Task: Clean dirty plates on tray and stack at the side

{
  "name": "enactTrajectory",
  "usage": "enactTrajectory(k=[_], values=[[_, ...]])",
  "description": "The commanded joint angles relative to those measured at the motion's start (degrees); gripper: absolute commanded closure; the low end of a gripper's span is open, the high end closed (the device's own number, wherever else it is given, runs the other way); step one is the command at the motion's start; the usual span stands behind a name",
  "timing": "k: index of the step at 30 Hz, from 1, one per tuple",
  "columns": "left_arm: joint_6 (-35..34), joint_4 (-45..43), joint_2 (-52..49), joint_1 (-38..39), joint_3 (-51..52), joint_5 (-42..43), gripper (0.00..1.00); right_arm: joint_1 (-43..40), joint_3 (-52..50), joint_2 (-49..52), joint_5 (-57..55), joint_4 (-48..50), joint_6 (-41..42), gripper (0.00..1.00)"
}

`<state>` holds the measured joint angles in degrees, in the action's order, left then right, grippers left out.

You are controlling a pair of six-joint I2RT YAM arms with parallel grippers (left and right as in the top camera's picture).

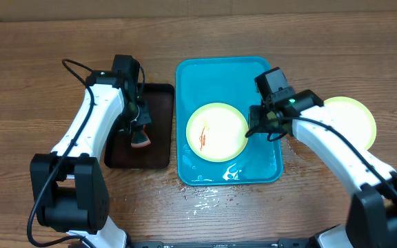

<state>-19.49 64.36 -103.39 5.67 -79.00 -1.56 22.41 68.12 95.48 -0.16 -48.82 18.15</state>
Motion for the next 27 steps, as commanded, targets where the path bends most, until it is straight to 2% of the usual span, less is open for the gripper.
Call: enactTrajectory(k=[1,6,8,13,20,27], values=[[1.73,2.03,1.03,1.14,-6.10,-0.44,0.96,-0.31,-0.31,4.09,2.43,1.60,-3.65,0.67],[1.77,6.10,1.31,3.89,-13.00,-0.44,0.96,-0.31,-0.31,9.11,3.32,3.15,-3.69,0.66],[1.75,7.04,1.31,5.62,-15.43,-0.42,0.96,-0.31,-0.31,10.51,5.25,4.04,-5.70,0.70],[0.98,6.12,1.31,10.03,-17.66,0.76,0.96,-0.31,-0.66,12.72,6.75,4.68,-6.43,0.96],[-3.34,3.48,1.05,13.09,-17.46,5.29,0.96,-0.37,-4.09,14.49,7.74,7.85,-6.67,0.96],[-7.80,-3.50,-2.27,17.33,-14.80,12.50,0.96,-0.37,-4.13,14.53,7.72,8.00,-6.64,0.96]])
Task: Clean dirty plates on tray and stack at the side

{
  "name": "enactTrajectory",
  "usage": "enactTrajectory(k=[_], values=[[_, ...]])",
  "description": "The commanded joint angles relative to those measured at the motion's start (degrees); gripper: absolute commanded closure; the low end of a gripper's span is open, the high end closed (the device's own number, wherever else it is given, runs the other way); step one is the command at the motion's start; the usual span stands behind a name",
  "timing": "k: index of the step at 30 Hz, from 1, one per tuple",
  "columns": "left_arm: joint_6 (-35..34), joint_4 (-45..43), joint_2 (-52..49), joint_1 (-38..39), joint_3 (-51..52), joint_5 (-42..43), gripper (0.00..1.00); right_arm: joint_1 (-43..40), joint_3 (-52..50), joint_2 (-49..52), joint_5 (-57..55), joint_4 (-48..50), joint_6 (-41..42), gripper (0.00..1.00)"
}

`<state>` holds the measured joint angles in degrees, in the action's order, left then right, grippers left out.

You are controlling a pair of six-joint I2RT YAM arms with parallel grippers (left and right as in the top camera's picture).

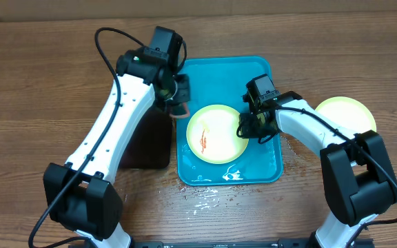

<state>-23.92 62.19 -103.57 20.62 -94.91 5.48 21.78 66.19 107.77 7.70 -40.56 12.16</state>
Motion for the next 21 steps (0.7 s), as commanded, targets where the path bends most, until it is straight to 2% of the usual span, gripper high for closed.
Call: enactTrajectory(k=[1,3,9,12,16,21], values=[[-4.07,-2.14,-2.93,3.23,1.44,6.88,0.96,0.26,-2.21,2.25,-0.13,-0.26,-0.66,0.96],[-5.09,-3.69,-5.42,5.40,1.88,9.31,0.96,0.26,-2.21,2.25,-0.13,-0.24,-0.63,0.96],[-6.38,-5.29,-12.59,9.01,1.86,8.85,0.96,0.26,-2.21,2.25,-0.11,-0.24,-0.61,0.96],[-6.56,-5.38,-15.41,9.01,1.88,4.28,0.96,0.26,-2.21,2.25,-0.13,-0.22,-0.22,0.96],[-5.25,-2.64,-18.80,8.98,1.86,-7.02,0.96,0.26,-2.21,2.25,-0.11,-0.15,-0.22,0.96],[-3.72,0.63,-20.41,8.94,1.86,-14.21,0.96,0.26,-2.21,2.25,-0.11,-0.17,-0.22,0.96]])
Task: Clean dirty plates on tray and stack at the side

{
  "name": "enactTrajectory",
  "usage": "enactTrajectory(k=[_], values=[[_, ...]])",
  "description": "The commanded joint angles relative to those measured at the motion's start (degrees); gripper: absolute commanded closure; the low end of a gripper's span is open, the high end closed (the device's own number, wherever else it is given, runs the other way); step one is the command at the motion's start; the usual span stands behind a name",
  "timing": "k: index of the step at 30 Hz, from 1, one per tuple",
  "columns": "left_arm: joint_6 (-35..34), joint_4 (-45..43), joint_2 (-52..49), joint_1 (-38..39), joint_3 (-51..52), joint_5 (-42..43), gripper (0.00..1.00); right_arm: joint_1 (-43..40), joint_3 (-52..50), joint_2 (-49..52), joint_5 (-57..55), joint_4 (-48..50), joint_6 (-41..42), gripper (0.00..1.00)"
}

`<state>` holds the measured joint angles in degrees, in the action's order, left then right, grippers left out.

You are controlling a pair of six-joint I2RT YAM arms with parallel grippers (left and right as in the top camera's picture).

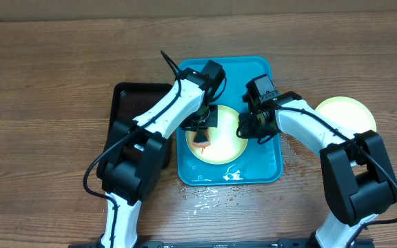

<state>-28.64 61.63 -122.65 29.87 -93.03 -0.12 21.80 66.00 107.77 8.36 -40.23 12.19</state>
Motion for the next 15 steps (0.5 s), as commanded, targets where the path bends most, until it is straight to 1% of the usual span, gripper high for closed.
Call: enactTrajectory(k=[1,3,5,9,15], values=[[1.01,1.64,-1.33,-0.33,-0.04,-9.84,0.96,0.24,-2.01,2.25,-0.76,-0.50,-0.24,0.96],[0.98,2.19,-1.31,-0.33,-0.42,-11.13,0.96,0.24,-2.01,2.25,-0.81,-0.52,-0.26,0.96],[1.09,1.68,-1.31,-0.31,-0.57,-8.52,0.96,0.24,-2.01,2.25,-0.83,-0.50,-0.26,0.96],[2.51,-0.59,-1.60,-0.15,-0.55,2.86,0.96,0.24,-2.01,2.25,-0.83,-0.50,-0.26,0.96],[2.51,-4.31,-1.86,-0.15,-0.52,19.12,0.96,0.24,-2.01,2.25,-0.98,-0.52,-0.24,0.96]])
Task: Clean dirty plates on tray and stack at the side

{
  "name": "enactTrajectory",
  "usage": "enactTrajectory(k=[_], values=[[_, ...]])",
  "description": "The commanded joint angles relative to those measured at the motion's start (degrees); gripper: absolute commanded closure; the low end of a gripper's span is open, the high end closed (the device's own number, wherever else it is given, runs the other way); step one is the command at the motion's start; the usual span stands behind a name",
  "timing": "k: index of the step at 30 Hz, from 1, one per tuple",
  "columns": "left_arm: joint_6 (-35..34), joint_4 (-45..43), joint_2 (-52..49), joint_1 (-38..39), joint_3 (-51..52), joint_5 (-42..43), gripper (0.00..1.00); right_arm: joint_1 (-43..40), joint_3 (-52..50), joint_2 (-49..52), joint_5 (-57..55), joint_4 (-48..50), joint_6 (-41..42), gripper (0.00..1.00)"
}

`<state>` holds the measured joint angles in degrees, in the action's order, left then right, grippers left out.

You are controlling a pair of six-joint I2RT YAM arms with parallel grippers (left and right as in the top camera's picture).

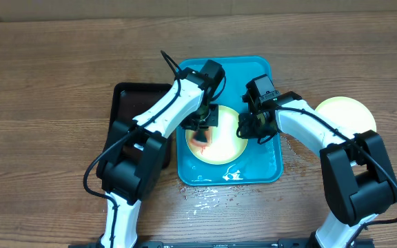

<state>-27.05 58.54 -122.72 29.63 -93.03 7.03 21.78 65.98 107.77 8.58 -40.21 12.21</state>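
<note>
A pale yellow-green plate [220, 146] lies in the blue tray [271, 169]; a red smear shows on its left part. My left gripper [201, 133] is over that smear, shut on a reddish-brown sponge [201, 138] that is pressed on the plate. At the plate's right rim is my right gripper [244, 129], and whether its jaws are closed on the rim is not visible from above. Another pale plate [350, 112] rests on the table to the right of the tray.
A dark brown tray [126, 103] sits left of the blue one, partly under my left arm. Water is spilled on the blue tray's front edge and on the wood [209, 196] just in front of it.
The sponge in my left gripper has shifted slightly on the plate, and the red smear looks smaller and blurred. My right gripper has stayed at the plate's right rim.
My left gripper was down in the dark brown tray at the sponge, while my right gripper was at the plate's right edge. Then the left held the sponge by the blue tray's left rim. After that it was on the red smear, where it remains.
</note>
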Motion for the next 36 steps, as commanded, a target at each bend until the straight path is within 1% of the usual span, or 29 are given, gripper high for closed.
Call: enactTrajectory(k=[1,4,9,11,13,17,19,22,25,28,30,32,36], values=[[1.22,-1.99,-1.81,0.09,-0.42,15.17,0.96,0.26,-1.99,2.25,-1.20,-0.55,-0.26,0.96],[1.36,-2.71,-1.81,0.09,-0.39,19.91,0.96,0.26,-1.99,2.25,-1.18,-0.52,-0.26,0.96],[1.75,-0.94,-1.81,0.07,0.04,17.86,0.96,0.26,-1.99,2.25,-1.20,-0.72,-0.26,0.96],[1.73,0.94,-1.81,0.07,0.31,14.08,0.96,0.26,-1.99,2.25,-1.20,-0.74,-0.26,0.96],[1.68,3.19,-1.81,0.07,0.85,8.31,0.96,0.26,-1.99,2.25,-1.20,-0.72,-0.26,0.96],[0.74,7.87,-1.81,0.20,1.51,-6.19,0.96,0.26,-1.99,2.25,-1.20,-0.61,-0.28,0.96],[-0.02,9.11,-1.77,0.24,1.49,-12.07,0.96,0.26,-1.99,2.25,-1.20,-0.55,-0.28,0.96],[-0.68,9.99,-1.40,0.07,1.11,-17.25,0.96,0.26,-1.99,2.25,-1.20,-0.55,-0.28,0.96],[-1.29,10.40,-0.90,-0.37,0.07,-20.26,0.96,0.26,-1.99,2.25,-1.20,-0.55,-0.28,0.96],[-1.25,10.16,-0.81,-0.46,-1.77,-20.33,0.96,0.26,-1.99,2.25,-1.20,-0.55,-0.26,0.96],[-0.72,9.07,-0.81,-0.44,-2.34,-18.40,0.96,0.26,-1.99,2.25,-1.20,-0.55,-0.26,0.96],[1.53,6.67,-0.83,-0.24,-2.34,-12.76,0.96,0.26,-1.99,2.25,-1.20,-0.55,-0.26,0.96],[1.79,1.77,-1.31,-0.24,-2.32,-1.53,0.96,0.26,-1.99,2.25,-1.20,-0.55,-0.26,0.96]])
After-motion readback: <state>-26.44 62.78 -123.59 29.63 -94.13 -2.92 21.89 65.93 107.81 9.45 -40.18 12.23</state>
